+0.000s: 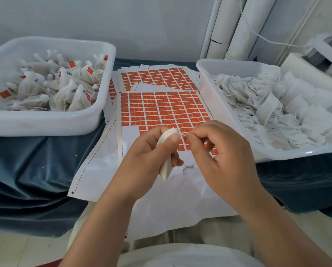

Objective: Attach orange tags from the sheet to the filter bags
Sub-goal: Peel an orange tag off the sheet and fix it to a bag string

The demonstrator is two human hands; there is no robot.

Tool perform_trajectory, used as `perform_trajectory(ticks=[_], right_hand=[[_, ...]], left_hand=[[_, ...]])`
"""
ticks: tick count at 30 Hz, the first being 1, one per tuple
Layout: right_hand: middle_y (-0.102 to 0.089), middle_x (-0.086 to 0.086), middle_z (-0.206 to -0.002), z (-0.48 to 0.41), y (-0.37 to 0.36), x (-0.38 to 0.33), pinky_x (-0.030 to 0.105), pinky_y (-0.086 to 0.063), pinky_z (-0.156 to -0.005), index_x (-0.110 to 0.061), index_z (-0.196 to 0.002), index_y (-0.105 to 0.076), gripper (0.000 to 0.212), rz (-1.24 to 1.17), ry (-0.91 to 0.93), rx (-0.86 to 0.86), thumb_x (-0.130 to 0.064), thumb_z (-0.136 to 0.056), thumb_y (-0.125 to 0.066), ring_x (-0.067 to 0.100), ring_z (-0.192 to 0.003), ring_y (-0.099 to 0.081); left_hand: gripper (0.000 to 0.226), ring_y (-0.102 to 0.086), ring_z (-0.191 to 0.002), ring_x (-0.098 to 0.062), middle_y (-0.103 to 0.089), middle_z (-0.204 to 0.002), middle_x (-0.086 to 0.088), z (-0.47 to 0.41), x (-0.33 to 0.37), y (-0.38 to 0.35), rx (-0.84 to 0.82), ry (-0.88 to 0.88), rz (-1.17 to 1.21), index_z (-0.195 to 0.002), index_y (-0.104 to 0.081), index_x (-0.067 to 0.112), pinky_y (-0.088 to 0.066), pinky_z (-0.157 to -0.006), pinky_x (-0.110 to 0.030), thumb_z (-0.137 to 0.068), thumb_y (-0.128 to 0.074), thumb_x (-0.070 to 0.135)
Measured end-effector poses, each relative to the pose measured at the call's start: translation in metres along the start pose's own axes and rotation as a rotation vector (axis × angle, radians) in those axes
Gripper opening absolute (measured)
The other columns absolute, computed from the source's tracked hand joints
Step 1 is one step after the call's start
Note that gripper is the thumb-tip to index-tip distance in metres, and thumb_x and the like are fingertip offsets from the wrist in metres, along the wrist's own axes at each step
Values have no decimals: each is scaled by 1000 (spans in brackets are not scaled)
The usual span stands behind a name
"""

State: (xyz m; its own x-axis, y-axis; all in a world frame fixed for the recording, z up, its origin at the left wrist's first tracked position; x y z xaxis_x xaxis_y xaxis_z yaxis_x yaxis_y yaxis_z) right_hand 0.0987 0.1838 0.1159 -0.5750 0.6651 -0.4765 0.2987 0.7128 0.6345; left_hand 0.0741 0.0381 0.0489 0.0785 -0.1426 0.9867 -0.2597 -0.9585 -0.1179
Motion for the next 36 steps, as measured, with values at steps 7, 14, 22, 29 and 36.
perform_trajectory(ticks=[7, 14, 22, 29, 36], right_hand=[[-65, -13, -82, 1, -4, 3, 17, -48, -69, -18, -85, -68, 17, -88, -25, -7, -16, -102, -63, 12, -80, -63], [-67, -9, -80, 5, -14, 33, 25, -56, -73, -30, -83, -66, 17, -499, -348, -103, -36, -98, -60, 8, -79, -64], [-72, 11, -115, 6, -39, 37, 42, -50, -103, -18, -94, -67, 26, -1269, -488, -98, -19, -109, -46, 30, -118, -65], [-53, -1, -74, 1, -31, 37, 40, -49, -87, -16, -83, -51, 19, -1458, -542, -32, -22, -102, -51, 23, -88, -62], [-40, -7, -63, 1, 0, 63, 23, -36, -47, -29, -74, -49, 25, -724, -546, 27, -25, -98, -46, 12, -52, -33]], left_hand=[[18, -67, -69, -17, -72, -82, -5, -1, 4, -5, 63, -79, -13, -103, -57, 22, -57, -75, -30, -105, -55, 40], [31, -72, -75, -14, -78, -93, 0, 2, 2, 8, 290, -19, 7, -97, -74, 25, -58, -72, -21, -107, -51, 43], [30, -72, -86, -8, -76, -87, 7, 5, 1, -11, 295, -23, -42, -96, -80, 30, -55, -73, -15, -102, -55, 45], [30, -71, -94, -3, -77, -93, 13, 6, 0, -22, 267, -21, -119, -98, -79, 33, -55, -78, -13, -108, -51, 36], [36, -56, -129, -8, -57, -137, 25, 6, 11, 61, 613, 97, -431, -128, -59, 43, -50, -109, -50, -99, -53, 63]])
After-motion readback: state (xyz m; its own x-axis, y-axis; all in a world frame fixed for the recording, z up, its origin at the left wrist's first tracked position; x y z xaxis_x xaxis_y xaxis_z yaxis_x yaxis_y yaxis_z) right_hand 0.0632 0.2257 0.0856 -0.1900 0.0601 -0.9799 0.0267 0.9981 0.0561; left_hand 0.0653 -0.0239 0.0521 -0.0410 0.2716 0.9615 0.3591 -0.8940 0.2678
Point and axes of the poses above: each hand's wrist, its own z-axis away from the middle knuckle, its own y-axis out of the back of the hand, x = y × z, the point moved 7 cm from there along -z, towards the middle knuckle
